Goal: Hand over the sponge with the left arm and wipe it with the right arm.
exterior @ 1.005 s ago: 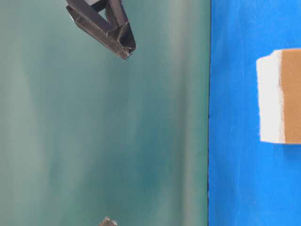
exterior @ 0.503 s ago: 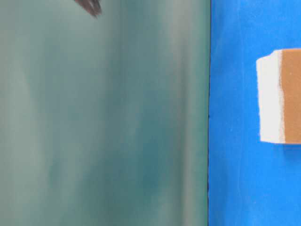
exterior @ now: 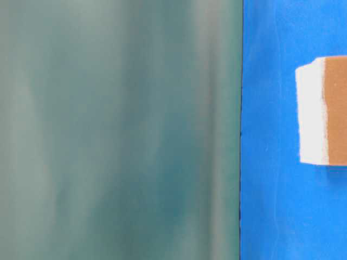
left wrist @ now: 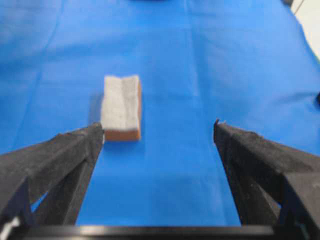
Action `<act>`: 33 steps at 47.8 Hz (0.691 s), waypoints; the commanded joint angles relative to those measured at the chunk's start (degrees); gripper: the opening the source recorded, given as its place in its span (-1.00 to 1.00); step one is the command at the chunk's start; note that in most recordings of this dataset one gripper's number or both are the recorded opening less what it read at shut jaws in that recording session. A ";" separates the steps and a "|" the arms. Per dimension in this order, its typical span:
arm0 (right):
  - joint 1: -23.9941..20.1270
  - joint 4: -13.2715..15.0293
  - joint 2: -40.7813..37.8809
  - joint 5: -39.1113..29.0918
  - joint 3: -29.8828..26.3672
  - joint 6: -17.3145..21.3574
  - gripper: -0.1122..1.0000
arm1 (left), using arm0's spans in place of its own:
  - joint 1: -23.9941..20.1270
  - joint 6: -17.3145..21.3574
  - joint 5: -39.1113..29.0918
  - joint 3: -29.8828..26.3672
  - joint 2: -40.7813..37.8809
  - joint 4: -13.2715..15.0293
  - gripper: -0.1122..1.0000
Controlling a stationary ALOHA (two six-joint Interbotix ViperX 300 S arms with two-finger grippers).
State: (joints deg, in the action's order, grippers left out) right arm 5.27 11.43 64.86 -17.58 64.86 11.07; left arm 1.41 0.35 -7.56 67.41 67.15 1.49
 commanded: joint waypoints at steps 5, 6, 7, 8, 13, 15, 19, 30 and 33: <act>-0.09 -2.64 3.69 1.05 4.31 0.18 0.54 | 1.05 -0.09 -0.09 3.60 5.10 -0.09 0.80; -0.09 -3.25 3.78 1.32 4.92 0.09 0.54 | 1.14 -0.09 -0.18 4.04 5.71 -0.09 0.80; -0.09 -3.69 4.04 1.58 5.54 0.09 0.54 | 1.49 -0.09 -0.26 4.75 6.42 -0.09 0.80; -0.09 -4.13 4.13 1.93 6.06 0.09 0.54 | 1.49 -0.09 -0.35 5.27 6.77 -0.09 0.80; -0.09 -5.10 3.87 5.54 7.38 0.09 0.54 | 1.67 -0.18 -0.79 7.73 8.35 -0.09 0.79; -0.09 -5.10 3.60 6.15 7.56 0.18 0.54 | 1.67 -0.44 -0.79 8.79 8.79 0.00 0.78; -0.09 -5.10 2.99 6.86 7.91 0.09 0.54 | 1.67 -0.62 -0.62 9.58 9.23 0.00 0.77; -0.09 -5.10 1.41 8.88 8.61 0.09 0.54 | 1.67 -0.62 -0.88 9.76 9.49 0.00 0.76; -0.09 -5.19 1.23 8.88 8.70 0.09 0.54 | 1.67 -0.62 -0.88 9.84 9.49 0.00 0.76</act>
State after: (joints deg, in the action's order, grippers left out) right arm 5.27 6.42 67.06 -9.40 74.27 11.16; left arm 2.72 -0.35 -8.70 77.87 76.99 1.49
